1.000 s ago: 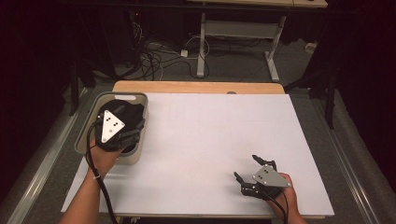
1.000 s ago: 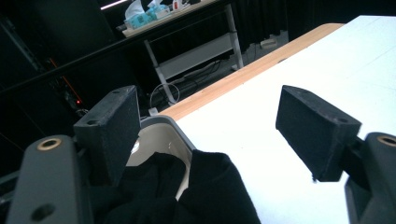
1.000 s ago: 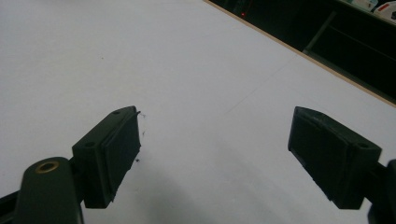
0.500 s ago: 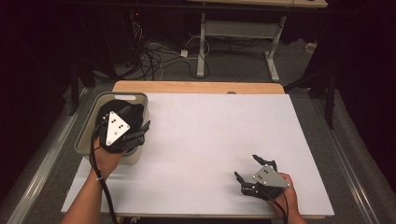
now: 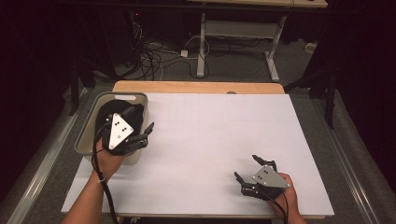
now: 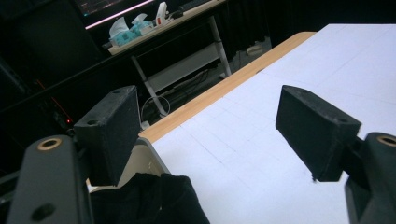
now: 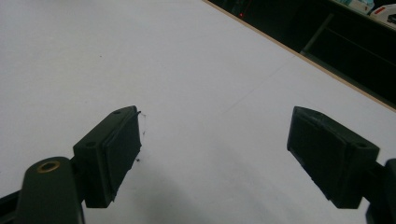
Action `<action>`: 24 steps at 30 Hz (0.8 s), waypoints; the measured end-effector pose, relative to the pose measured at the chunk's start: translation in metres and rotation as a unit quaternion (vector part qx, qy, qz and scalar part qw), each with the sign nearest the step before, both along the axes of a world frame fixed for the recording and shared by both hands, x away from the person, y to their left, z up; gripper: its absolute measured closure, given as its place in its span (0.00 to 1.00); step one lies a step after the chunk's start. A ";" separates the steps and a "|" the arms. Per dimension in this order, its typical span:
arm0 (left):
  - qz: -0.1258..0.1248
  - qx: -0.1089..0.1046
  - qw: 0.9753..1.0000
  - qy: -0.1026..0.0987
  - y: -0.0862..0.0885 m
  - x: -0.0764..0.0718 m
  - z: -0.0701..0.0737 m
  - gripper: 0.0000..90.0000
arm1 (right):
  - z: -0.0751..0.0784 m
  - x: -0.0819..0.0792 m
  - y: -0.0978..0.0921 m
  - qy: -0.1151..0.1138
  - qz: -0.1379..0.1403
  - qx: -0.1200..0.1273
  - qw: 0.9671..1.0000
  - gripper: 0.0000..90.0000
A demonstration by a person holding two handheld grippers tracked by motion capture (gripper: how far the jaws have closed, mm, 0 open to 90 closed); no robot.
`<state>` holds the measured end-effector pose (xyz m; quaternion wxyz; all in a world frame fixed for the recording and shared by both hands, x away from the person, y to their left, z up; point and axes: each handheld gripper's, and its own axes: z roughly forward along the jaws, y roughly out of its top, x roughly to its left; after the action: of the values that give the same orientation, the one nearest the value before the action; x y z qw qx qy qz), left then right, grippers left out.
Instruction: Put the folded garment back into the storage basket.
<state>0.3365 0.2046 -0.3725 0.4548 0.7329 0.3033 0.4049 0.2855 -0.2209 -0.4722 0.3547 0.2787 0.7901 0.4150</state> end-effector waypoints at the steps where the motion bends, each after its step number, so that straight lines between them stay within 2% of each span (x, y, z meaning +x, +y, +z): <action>1: -0.001 0.000 1.000 0.000 0.000 0.000 0.000 0.24 | 0.000 0.000 0.000 -0.001 0.000 -0.002 1.000 0.19; 24: -0.032 0.011 0.999 -0.010 -0.016 -0.011 0.006 0.24 | 0.001 -0.001 0.001 -0.005 0.001 -0.003 1.000 0.21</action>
<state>0.3250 0.1889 -0.3669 0.4626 0.7428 0.2710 0.4011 0.2847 -0.2199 -0.4715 0.3593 0.2744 0.7899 0.4143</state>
